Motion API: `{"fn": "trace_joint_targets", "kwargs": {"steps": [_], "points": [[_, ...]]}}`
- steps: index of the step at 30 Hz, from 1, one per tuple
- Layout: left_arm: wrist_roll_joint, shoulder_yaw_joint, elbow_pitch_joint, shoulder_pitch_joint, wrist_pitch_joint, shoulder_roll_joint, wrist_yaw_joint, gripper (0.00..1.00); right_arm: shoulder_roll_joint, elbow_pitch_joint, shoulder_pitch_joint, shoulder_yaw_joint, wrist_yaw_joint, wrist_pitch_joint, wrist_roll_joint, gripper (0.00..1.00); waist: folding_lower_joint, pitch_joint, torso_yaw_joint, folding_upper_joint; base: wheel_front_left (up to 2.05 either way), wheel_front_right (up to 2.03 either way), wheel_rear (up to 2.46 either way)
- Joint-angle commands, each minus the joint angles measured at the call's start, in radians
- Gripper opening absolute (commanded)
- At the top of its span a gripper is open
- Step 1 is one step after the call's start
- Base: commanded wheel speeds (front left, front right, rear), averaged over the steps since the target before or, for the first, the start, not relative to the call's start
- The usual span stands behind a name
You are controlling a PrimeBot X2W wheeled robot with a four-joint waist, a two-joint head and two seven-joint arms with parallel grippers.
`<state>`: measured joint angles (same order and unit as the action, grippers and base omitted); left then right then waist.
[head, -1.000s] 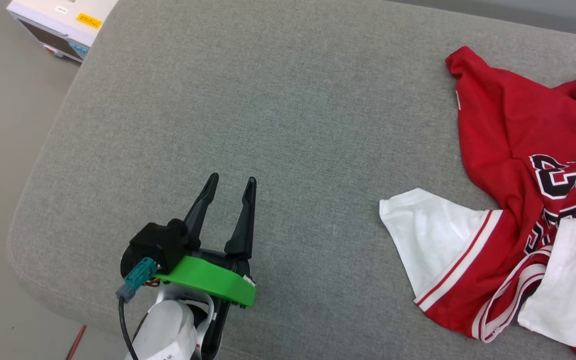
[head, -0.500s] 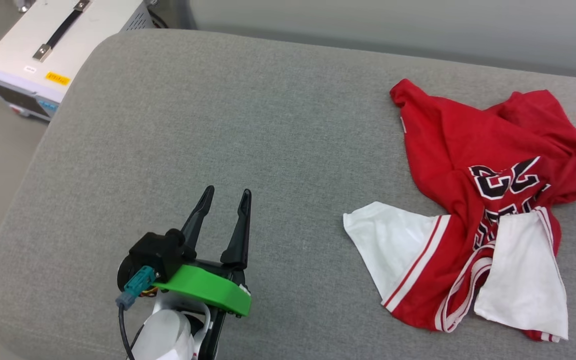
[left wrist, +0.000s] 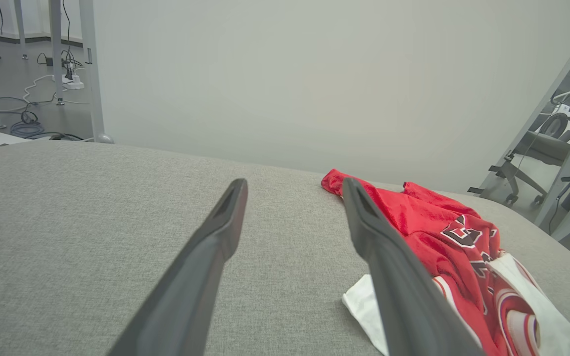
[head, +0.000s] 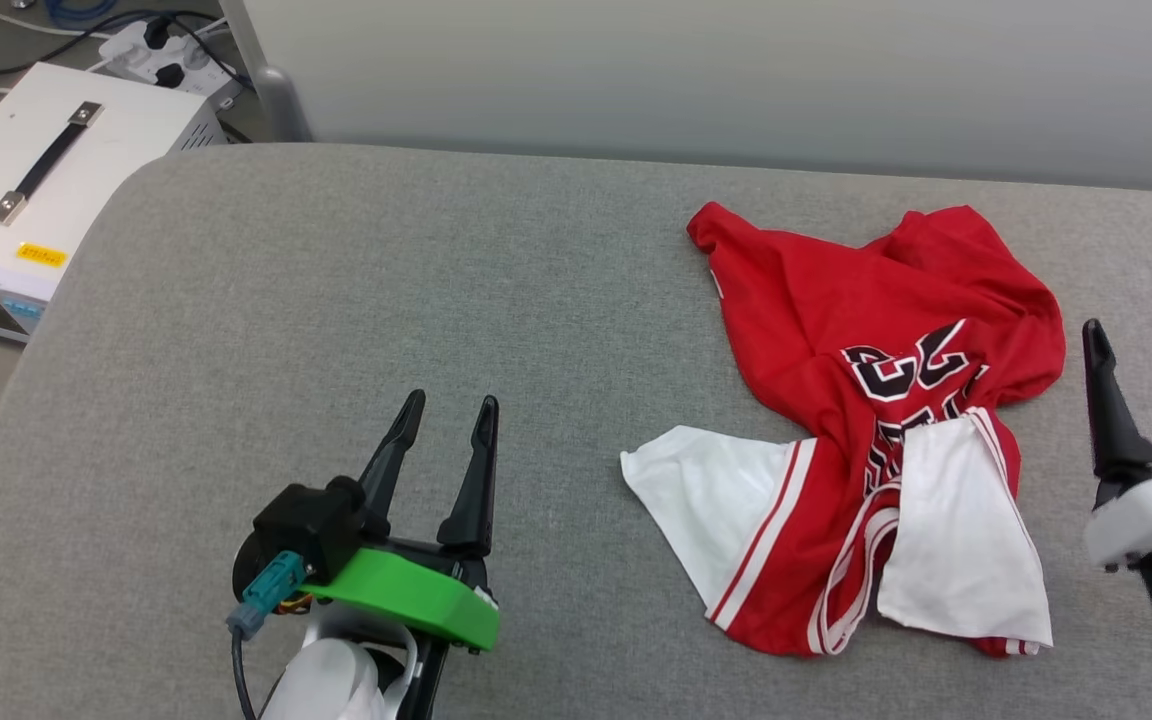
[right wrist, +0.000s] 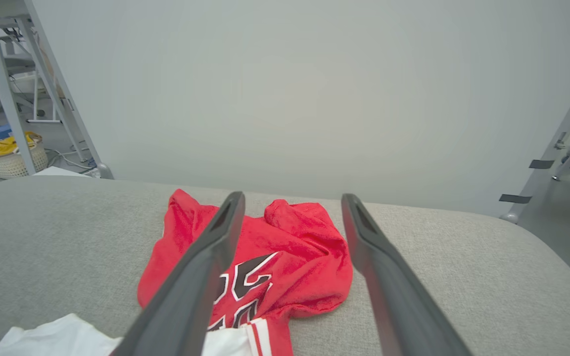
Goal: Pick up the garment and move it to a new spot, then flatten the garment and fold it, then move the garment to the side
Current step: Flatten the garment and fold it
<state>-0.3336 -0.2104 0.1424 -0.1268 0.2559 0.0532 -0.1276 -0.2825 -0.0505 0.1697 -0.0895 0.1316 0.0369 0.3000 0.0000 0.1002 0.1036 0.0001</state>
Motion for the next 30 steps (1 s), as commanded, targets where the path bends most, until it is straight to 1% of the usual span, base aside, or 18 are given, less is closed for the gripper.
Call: {"fn": "trace_joint_targets", "kwargs": {"steps": [1,5,8,13,19,21,24,25,27,30], "points": [[-0.003,0.008,-0.008,0.015,0.006,-0.003,-0.003,1.00,0.031,0.030,-0.043,-0.012,-0.001,0.022,-0.014,1.00,0.0000,-0.022,-0.018,-0.0001,0.00,0.00,0.00],[0.005,0.014,-0.008,0.044,0.006,-0.003,-0.003,1.00,0.096,0.083,-0.142,-0.015,-0.001,0.063,-0.059,1.00,0.0000,-0.041,-0.030,-0.0001,0.00,0.00,0.00],[0.008,0.009,0.000,0.072,0.006,-0.003,-0.003,1.00,0.142,0.098,-0.207,-0.014,-0.001,0.069,-0.069,1.00,0.0000,-0.053,-0.041,-0.0001,0.00,0.00,0.00],[0.016,-0.010,0.012,0.078,0.006,-0.003,-0.003,1.00,0.154,0.111,-0.227,-0.010,-0.001,0.063,-0.067,1.00,0.0000,-0.054,-0.052,-0.0001,0.00,0.00,0.00],[-0.004,-0.075,0.062,0.036,-0.002,0.002,-0.003,1.00,0.147,0.143,-0.224,-0.009,-0.001,0.028,-0.065,1.00,0.0000,-0.036,-0.072,-0.0001,0.00,0.00,0.00],[-0.008,-0.109,0.094,0.008,-0.040,0.007,-0.003,1.00,0.144,0.154,-0.223,-0.008,-0.001,0.013,-0.066,1.00,0.0000,-0.024,-0.081,-0.0001,0.00,0.00,0.00],[-0.020,-0.153,0.162,-0.040,-0.148,0.007,-0.003,1.00,0.144,0.168,-0.220,-0.005,-0.001,0.000,-0.070,1.00,0.0000,-0.003,-0.098,-0.0001,0.00,0.00,0.00],[-0.029,-0.168,0.207,-0.070,-0.219,0.006,-0.001,1.00,0.145,0.173,-0.217,0.001,-0.001,-0.007,-0.076,1.00,0.0000,0.012,-0.113,-0.0001,0.00,0.00,0.00],[-0.032,-0.182,0.250,-0.099,-0.278,0.005,0.007,1.00,0.148,0.176,-0.213,0.004,-0.001,-0.010,-0.078,1.00,0.0000,0.026,-0.128,-0.0001,0.00,0.00,0.00],[-0.033,-0.194,0.301,-0.138,-0.315,0.003,0.020,1.00,0.151,0.177,-0.206,0.011,-0.001,-0.014,-0.082,1.00,0.0000,0.048,-0.151,-0.0001,0.00,0.00,0.00]]}}
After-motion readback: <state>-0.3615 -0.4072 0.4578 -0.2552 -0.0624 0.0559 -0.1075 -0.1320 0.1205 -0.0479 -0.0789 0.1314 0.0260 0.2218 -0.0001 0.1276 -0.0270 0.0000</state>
